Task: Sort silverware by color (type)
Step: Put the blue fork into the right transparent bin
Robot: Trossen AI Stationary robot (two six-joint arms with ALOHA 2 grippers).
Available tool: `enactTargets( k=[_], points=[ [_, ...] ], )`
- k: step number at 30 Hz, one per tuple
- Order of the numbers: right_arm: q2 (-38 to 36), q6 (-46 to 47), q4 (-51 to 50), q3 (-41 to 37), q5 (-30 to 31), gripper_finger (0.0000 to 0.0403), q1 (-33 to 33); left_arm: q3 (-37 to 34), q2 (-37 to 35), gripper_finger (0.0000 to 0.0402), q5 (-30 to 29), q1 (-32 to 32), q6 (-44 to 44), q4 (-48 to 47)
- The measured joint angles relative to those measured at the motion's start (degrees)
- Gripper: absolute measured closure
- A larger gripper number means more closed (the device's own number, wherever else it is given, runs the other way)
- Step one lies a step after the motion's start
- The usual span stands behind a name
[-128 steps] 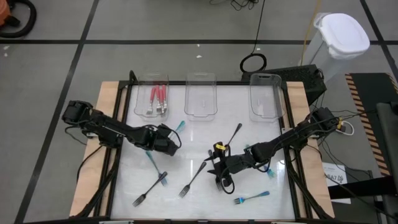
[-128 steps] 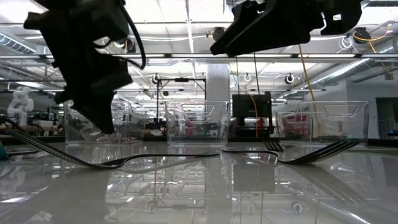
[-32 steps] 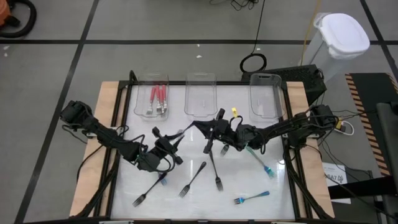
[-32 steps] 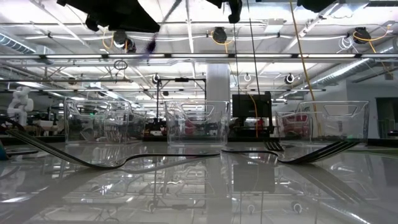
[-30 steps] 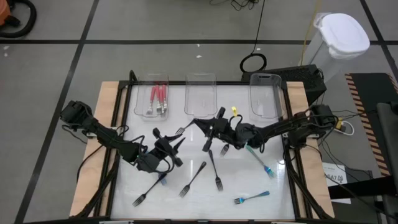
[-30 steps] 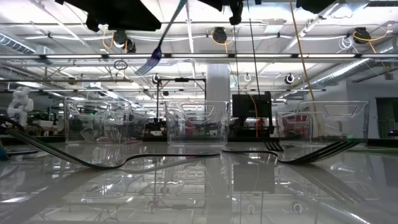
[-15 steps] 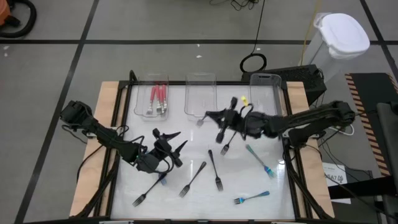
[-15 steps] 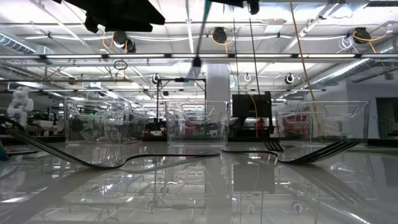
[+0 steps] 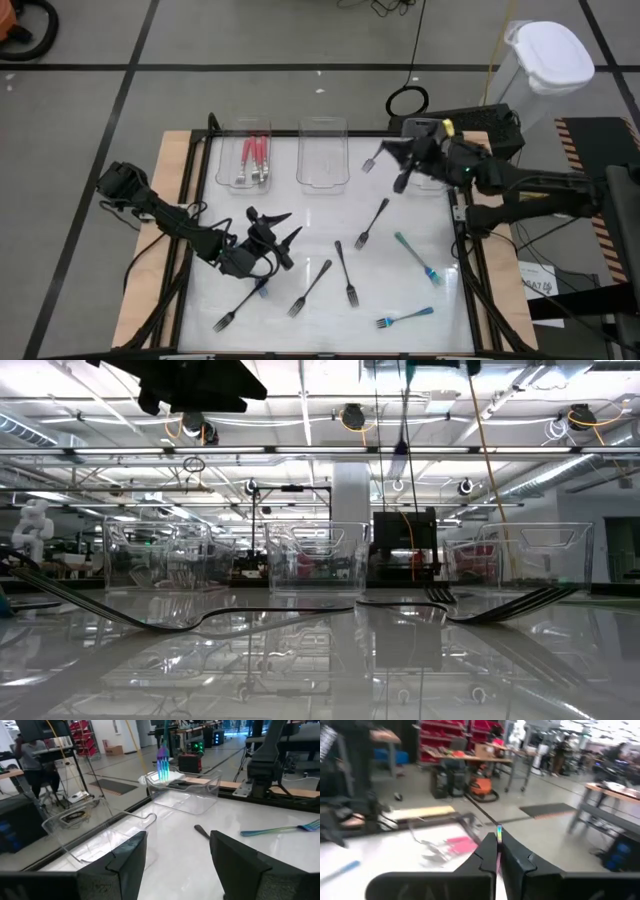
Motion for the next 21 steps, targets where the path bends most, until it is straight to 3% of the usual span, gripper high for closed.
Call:
enactTargets(
  k=[6,14,21],
  points=[
    [-2.7,-0.76,-9.5,0.0,-0.26,0.04,-6.91,0.0,0.0,0.0183,0.06,0.35,-0.02,0.02],
    [-2.14,-2.1,-17.22,2.47,-12.41,0.04,-17.15,0.0,0.0,0.0183,0.15,0.44,-1.36,-0.48],
    [-2.1,-4.9,-21.07,5.93,-13.42,0.04,-24.47,0.0,-0.01,0.0183,0.51,0.44,-1.44,-0.49]
  ],
)
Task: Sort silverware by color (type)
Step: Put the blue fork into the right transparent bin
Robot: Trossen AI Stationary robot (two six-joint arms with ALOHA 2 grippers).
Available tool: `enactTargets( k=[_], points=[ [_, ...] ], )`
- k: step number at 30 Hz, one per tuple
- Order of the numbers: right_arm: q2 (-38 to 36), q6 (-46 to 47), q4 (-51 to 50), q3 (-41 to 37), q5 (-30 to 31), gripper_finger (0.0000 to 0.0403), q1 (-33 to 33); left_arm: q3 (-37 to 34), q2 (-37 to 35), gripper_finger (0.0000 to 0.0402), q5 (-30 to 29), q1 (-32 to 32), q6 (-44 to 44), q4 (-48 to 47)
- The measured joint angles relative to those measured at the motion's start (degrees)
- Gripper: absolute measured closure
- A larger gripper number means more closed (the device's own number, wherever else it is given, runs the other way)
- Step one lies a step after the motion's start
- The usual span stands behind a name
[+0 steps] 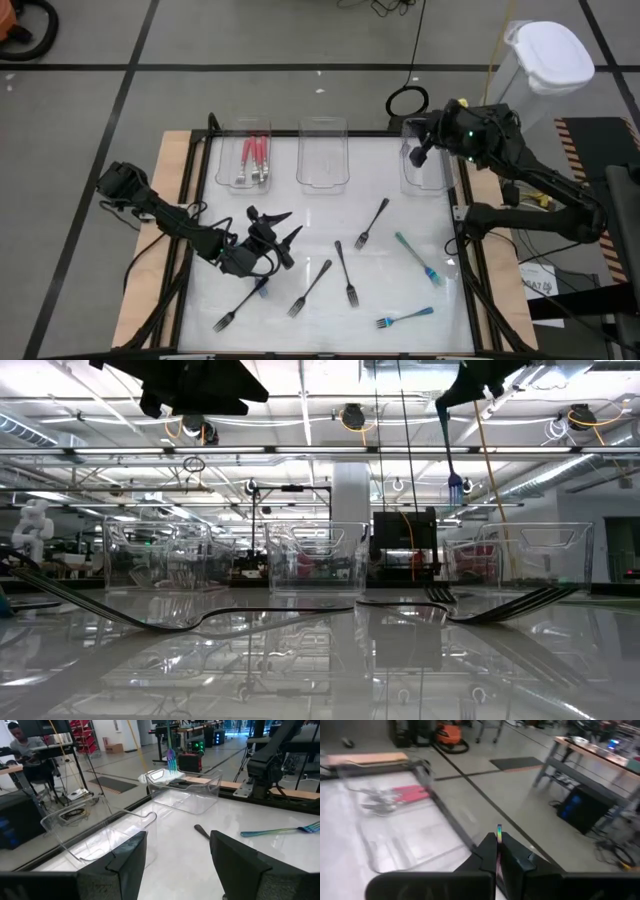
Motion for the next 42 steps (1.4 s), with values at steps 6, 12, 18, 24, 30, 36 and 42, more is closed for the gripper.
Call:
enactTargets(
  k=[6,12,18,24,30,36,42],
  points=[
    [0.78,-1.58,-4.62,0.27,-0.04,0.04,-5.49,0.0,-0.01,0.0183,0.04,0.0,0.0,0.01],
    [4.05,-3.24,-9.98,0.27,-2.15,0.0399,-10.32,0.0,-0.01,0.0183,1.84,0.33,-0.04,0.01],
    [7.78,-3.96,-9.91,0.27,-6.1,0.0399,-13.96,0.0,-0.01,0.0183,4.64,1.28,-1.45,0.01],
    [10.99,-2.08,-9.91,0.27,-8.63,0.0399,-16.29,0.0,-0.01,0.0183,5.86,1.49,-1.51,-0.25],
    [12.57,3.82,-9.89,0.27,-13.62,0.0399,-17.82,0.0,-0.01,0.0183,6.0,1.49,-4.55,-4.92],
    [12.5,6.89,-9.21,-3.01,-13.59,0.0399,-18.89,0.0,-0.01,0.0183,6.09,1.49,-7.54,-8.5],
    [12.5,8.52,-3.1,-10.15,-13.46,0.0399,-20.5,0.0,-0.01,0.0183,8.98,1.43,-7.8,-8.5]
  ],
)
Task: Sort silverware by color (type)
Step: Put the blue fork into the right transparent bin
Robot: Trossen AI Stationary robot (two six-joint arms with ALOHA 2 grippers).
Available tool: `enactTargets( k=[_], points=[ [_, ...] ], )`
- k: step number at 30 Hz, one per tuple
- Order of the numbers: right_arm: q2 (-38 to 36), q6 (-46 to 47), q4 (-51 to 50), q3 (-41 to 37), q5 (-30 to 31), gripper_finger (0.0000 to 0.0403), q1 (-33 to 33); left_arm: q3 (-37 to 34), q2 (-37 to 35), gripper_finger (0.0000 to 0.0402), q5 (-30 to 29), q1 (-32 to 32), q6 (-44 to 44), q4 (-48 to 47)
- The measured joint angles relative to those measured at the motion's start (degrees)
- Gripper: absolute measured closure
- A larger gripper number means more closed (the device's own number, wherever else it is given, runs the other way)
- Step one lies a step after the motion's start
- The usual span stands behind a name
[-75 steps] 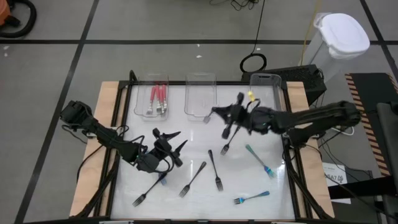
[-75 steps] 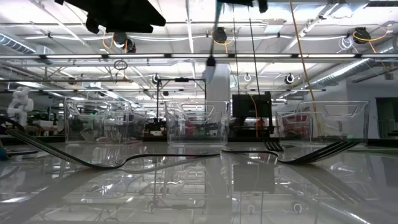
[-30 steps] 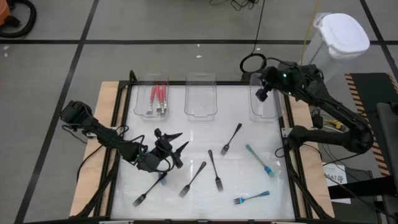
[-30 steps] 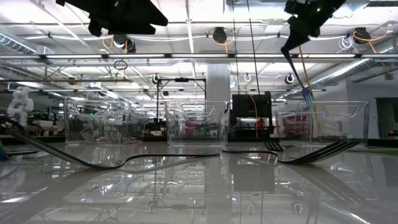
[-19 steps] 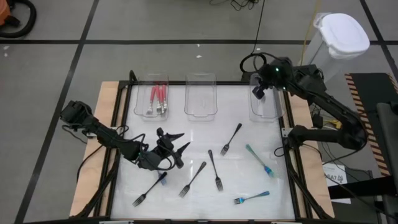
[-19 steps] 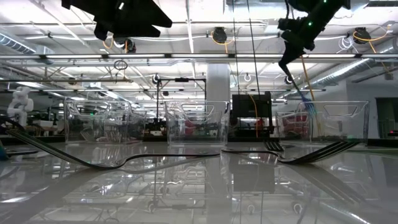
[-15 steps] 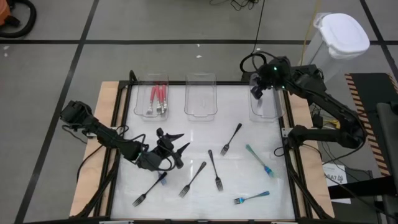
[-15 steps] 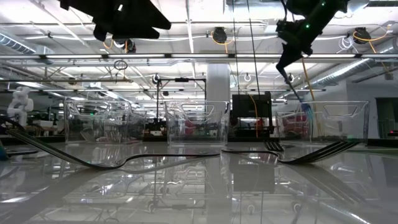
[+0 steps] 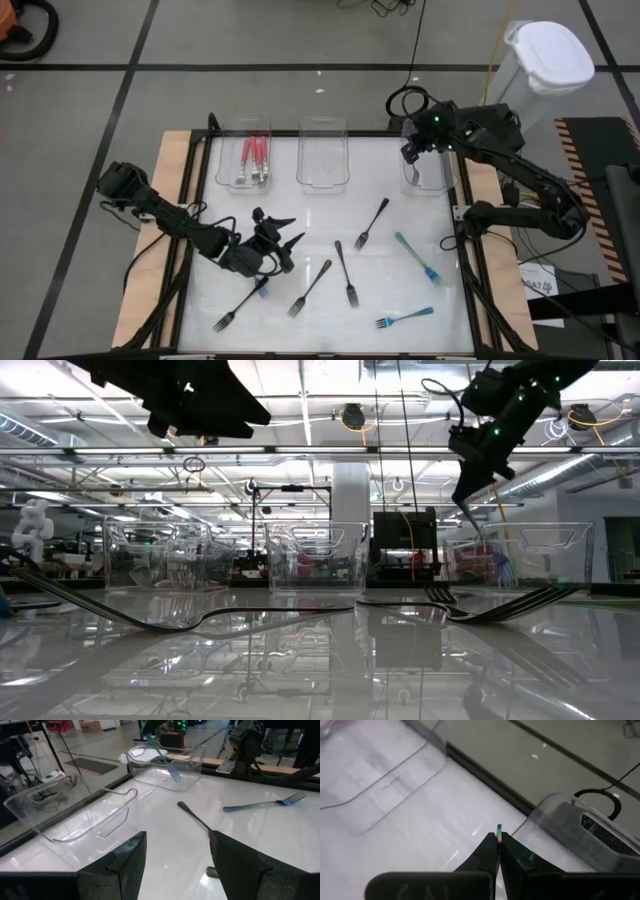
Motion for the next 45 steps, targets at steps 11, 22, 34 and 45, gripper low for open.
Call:
enactTargets(
  k=[11,22,34,45],
  points=[
    [-0.03,0.58,5.45,-4.32,3.54,0.0386,-1.83,0.0,0.0,0.0183,1.11,0.01,-1.22,-0.24],
    [-0.02,-0.85,4.16,-4.39,9.39,0.03,-1.94,0.0,0.0,0.0183,1.09,0.05,-1.2,-0.24],
    [-6.17,2.82,0.76,-4.37,4.25,0.0236,2.22,0.0,0.0,0.0183,1.09,0.05,-1.22,-1.09],
    [-21.04,11.25,-4.21,-4.35,-1.45,0.0232,19.87,0.0,0.0,0.0183,1.09,1.46,-1.23,-4.72]
  ],
)
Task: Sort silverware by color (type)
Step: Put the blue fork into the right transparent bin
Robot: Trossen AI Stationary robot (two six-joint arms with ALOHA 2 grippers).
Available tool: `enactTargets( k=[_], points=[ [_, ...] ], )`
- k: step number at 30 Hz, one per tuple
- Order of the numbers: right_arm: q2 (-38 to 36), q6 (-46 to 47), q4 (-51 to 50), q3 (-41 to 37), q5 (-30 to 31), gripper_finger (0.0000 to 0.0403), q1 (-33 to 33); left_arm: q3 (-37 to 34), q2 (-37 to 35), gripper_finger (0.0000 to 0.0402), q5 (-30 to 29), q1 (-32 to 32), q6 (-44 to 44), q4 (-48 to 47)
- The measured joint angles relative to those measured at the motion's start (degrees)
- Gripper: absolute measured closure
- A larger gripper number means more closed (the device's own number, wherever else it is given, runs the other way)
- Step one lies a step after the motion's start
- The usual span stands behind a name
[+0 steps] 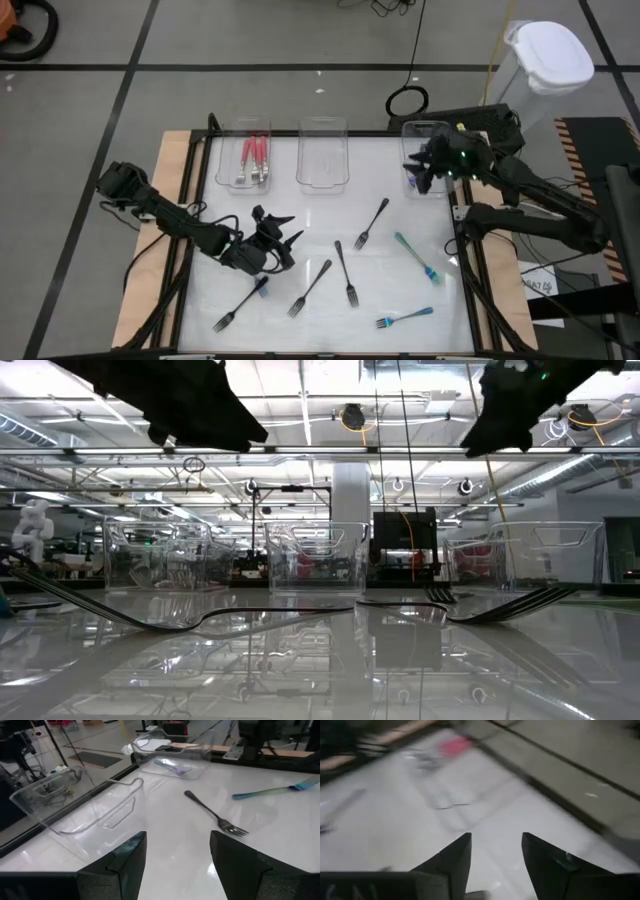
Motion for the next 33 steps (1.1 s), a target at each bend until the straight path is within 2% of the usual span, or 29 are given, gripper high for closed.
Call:
enactTargets(
  k=[3,6,15,22,27,33],
  points=[
    [-1.32,2.29,0.64,-0.16,-0.06,0.0232,6.6,0.0,0.0,0.0183,0.0,1.07,0.01,0.0],
    [-1.99,3.82,5.43,-2.31,-0.06,0.0232,12.76,0.0,0.0,0.0183,0.22,1.97,0.01,-0.02],
    [-1.19,4.88,28.22,-14.54,0.0,0.0232,26.98,0.0,0.0,0.0183,2.8,3.89,-0.02,-0.02],
    [1.65,4.54,34.35,-19.97,1.72,0.0232,30.67,0.0,0.0,0.0183,2.93,3.88,-2.14,-2.89],
    [4.63,3.1,36.42,-20.24,5.91,0.0232,31.67,0.0,0.0,0.0183,3.98,3.84,-7.33,-7.18],
    [8.59,-0.01,43.24,-20.24,6.05,0.0232,32.07,0.0,0.0,0.0183,6.38,3.79,-12.91,-9.85]
  ],
)
